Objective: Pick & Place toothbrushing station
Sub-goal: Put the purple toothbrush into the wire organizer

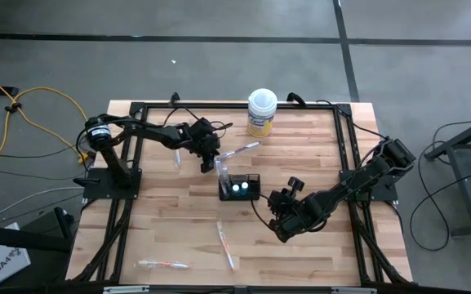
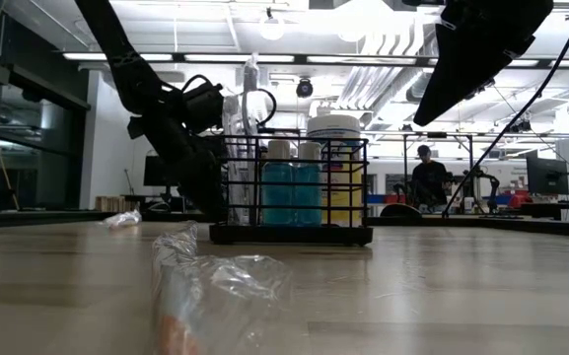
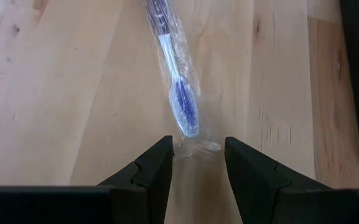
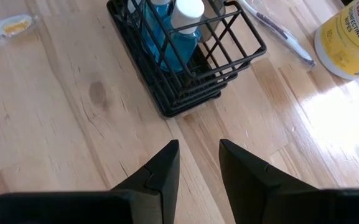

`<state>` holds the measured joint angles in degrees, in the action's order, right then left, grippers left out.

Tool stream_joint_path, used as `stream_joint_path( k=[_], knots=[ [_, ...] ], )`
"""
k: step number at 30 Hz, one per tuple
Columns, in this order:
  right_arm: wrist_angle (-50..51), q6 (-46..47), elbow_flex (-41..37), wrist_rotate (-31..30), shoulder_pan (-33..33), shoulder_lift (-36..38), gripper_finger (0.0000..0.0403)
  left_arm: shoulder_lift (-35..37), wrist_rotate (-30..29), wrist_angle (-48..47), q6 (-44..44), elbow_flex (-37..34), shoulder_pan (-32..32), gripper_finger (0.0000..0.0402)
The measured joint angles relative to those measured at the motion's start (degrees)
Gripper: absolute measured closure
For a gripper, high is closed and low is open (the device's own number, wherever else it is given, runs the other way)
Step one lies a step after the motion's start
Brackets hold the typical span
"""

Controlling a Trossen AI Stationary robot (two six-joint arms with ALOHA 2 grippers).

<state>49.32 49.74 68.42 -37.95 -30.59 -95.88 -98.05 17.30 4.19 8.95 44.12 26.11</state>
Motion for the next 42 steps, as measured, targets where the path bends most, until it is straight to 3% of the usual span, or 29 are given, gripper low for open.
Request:
stream_joint_path(
  k=[16,29,42],
  knots=[
    [0.0,0.0,0.0,0.3,0.0,0.0,0.0298,0.0,-0.3,0.2,-2.5,0.0,0.0,0.0263],
    [0.0,0.0,0.0,0.6,0.0,0.0,0.0298,0.0,-1.4,0.1,-6.0,-0.1,0.0,0.0392],
    [0.0,0.0,0.0,0.7,0.0,0.0,0.0298,0.0,-1.1,0.0,-6.0,-0.1,0.0,0.0401]
  ],
)
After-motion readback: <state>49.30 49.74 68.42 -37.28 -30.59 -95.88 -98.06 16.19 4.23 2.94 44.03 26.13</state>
